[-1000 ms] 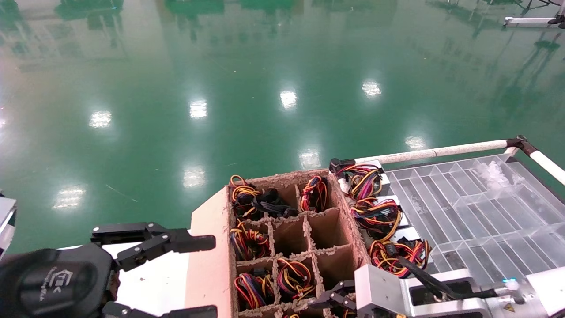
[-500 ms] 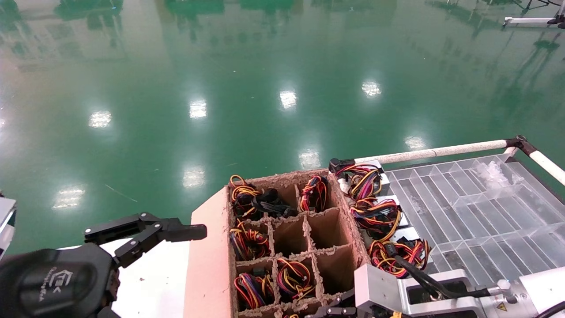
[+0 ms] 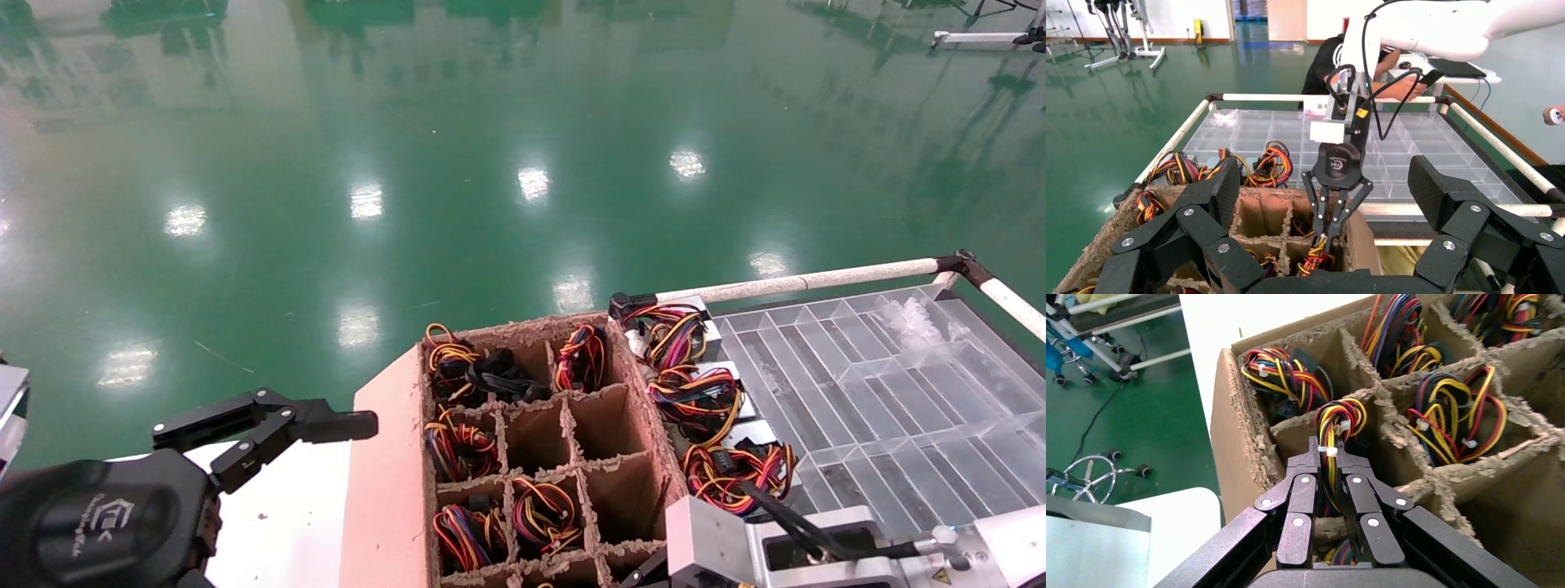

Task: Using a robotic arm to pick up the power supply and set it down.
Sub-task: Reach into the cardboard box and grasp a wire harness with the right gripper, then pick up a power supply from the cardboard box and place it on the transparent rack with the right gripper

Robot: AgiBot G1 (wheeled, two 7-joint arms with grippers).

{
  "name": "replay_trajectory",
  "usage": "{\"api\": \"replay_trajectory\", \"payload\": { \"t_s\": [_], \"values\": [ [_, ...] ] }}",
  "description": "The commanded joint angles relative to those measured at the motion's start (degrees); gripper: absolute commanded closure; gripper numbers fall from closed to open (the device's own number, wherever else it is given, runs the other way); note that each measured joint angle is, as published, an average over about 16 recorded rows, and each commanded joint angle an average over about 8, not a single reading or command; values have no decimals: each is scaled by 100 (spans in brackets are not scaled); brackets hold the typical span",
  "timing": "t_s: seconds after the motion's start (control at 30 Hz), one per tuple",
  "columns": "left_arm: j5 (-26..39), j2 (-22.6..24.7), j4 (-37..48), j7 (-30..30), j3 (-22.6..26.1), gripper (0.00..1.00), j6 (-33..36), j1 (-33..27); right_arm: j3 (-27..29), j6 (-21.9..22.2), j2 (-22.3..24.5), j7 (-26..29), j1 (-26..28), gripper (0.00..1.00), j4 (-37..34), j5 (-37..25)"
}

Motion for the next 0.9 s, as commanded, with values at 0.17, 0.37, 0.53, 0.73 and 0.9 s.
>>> {"api": "replay_trajectory", "payload": {
  "t_s": [0.17, 0.37, 0.53, 0.73, 0.9],
  "values": [
    [-1, 0, 0, 1, 1, 0, 0, 0, 187, 20, 132, 55, 45, 100, 94, 280],
    [-1, -1, 0, 1, 2, 0, -1, -1, 493, 13, 300, 116, 147, 100, 228, 785],
    [-2, -1, 0, 2, 3, 0, -1, -1, 793, -1, 405, 123, 303, 100, 251, 1275],
    [-3, -2, 0, 2, 4, 0, -2, -1, 1158, -12, 515, 51, 537, 100, 173, 1808],
    [-3, -2, 0, 3, 5, 0, -2, -1, 1424, -9, 632, -47, 661, 100, 137, 2146]
  ]
}}
